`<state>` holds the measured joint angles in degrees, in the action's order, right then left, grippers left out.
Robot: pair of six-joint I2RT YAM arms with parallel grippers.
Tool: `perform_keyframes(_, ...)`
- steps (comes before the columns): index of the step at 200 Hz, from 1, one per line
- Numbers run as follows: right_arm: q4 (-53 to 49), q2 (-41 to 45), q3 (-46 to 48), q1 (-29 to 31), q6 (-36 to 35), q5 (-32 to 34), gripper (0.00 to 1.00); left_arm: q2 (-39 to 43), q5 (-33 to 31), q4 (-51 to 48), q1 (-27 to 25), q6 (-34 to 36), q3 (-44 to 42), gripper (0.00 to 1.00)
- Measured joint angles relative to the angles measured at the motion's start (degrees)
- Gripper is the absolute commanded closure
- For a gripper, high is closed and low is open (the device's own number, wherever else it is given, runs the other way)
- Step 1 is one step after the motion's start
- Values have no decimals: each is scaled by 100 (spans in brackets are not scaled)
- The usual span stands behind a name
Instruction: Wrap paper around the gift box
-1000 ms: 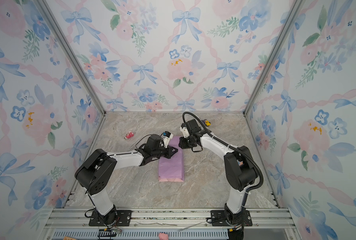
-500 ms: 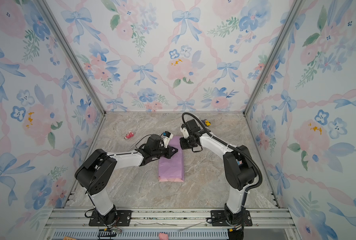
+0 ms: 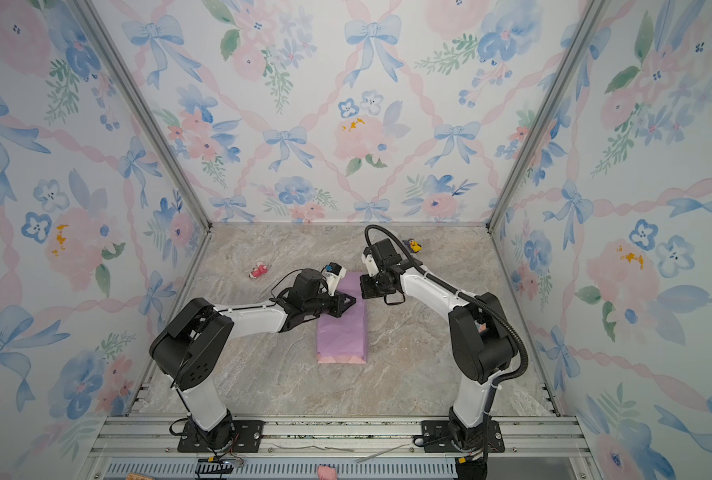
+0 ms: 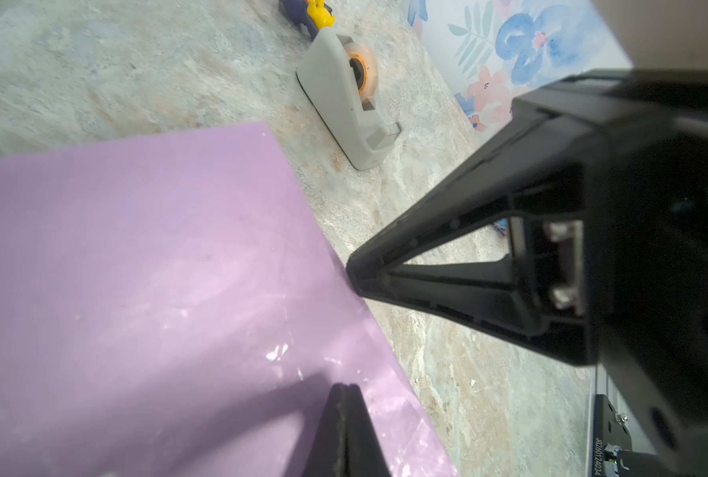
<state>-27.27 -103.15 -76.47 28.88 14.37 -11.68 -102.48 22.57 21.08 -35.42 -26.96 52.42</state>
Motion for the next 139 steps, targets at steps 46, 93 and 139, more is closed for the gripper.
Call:
perform_keyframes(46, 339, 348, 428, -111, 214, -4, 99, 0, -4, 4, 0, 0, -2, 95)
perform_keyframes(93, 723, 647, 929, -264, 472, 42, 100, 0, -9, 4, -2, 0, -4, 95)
perform_keyframes(139, 1165, 1287, 1460, -417, 669, 282, 100, 0, -13, 11, -2, 0, -11, 95)
